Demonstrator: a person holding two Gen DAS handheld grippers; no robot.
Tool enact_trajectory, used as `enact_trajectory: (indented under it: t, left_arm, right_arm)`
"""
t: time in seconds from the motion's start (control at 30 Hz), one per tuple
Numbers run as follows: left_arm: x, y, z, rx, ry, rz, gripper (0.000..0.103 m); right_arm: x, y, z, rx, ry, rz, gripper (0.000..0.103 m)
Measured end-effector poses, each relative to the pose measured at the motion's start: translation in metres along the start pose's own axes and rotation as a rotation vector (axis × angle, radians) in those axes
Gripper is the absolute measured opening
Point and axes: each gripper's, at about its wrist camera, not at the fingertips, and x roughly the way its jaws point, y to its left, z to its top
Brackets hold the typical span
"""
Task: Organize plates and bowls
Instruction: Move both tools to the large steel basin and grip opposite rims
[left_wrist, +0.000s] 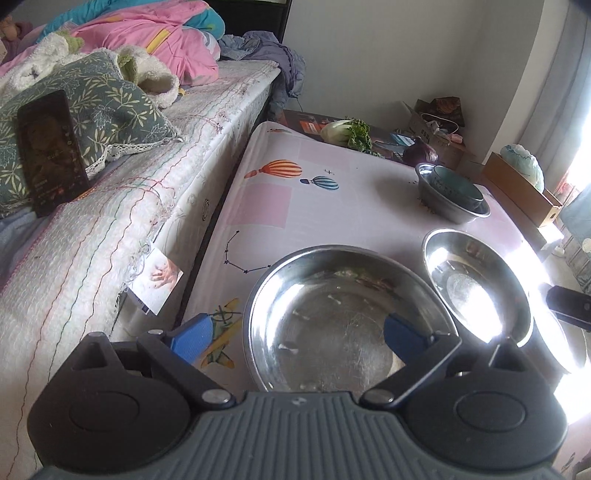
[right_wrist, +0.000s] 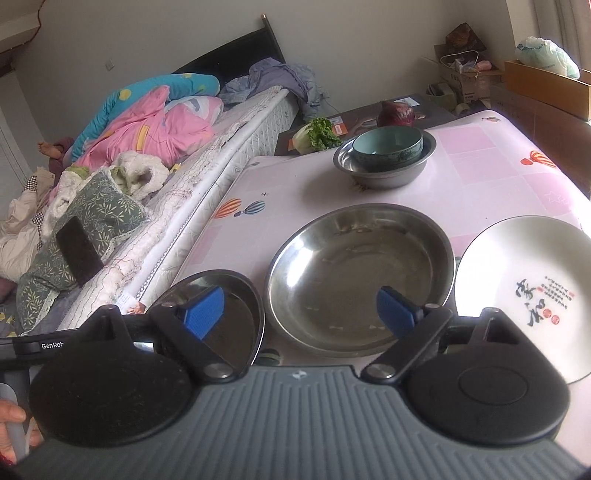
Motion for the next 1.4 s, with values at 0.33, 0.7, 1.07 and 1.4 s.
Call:
enact_trajectory:
  t: [0.33, 0.7, 1.07, 1.4]
  left_arm:
    - [0.027, 0.012, -0.017, 0.021, 0.048, 0.039, 0.088]
    - [0.045, 0.020, -0.013, 0.010, 0.100, 0.012, 0.053]
    - [0.042, 0.013, -0.013, 0.035, 0.116, -0.009, 0.038]
    - [0.026, 0.003, -0.032, 0.058, 0.155, -0.051, 0.040]
  right_arm:
    - [0.063, 0.024, -0.031, 0.052, 0.149, 0.100, 0.078]
    - [0.098, 0.033, -0.036, 0.084, 0.211, 0.105, 0.047]
    - [0.103, 0.032, -0.043, 0.089, 0.236, 0.128, 0.025]
    - [0.083, 0.022, -0.051, 0.071, 0.248, 0.124, 0.026]
